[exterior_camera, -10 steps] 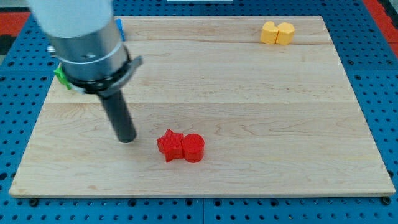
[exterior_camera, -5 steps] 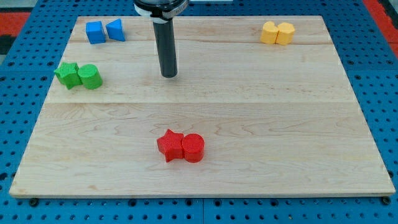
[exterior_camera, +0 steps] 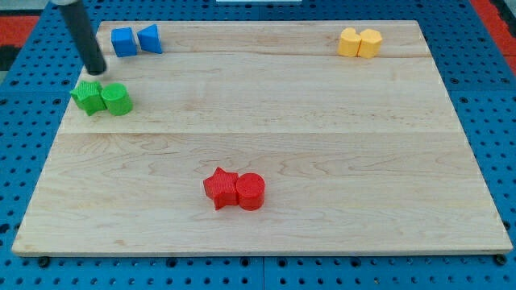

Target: Move the group of blue blocks to the top center of the board

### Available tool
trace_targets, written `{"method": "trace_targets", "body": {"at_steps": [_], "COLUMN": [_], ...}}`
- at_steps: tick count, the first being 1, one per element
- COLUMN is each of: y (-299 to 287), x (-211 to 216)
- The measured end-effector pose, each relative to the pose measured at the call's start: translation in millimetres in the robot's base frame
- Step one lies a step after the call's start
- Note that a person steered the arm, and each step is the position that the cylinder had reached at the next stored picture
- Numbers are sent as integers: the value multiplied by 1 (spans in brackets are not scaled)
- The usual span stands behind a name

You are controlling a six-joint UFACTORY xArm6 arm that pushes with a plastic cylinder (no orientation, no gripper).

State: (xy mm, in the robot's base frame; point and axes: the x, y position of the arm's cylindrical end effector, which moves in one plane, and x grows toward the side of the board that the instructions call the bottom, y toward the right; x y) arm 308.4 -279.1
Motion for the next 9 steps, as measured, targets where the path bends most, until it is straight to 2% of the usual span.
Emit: {"method": "trace_targets", "body": {"at_steps": [1, 3, 4, 9], "y": [-12, 52, 52, 172], "x": [-46, -62, -67, -79]}}
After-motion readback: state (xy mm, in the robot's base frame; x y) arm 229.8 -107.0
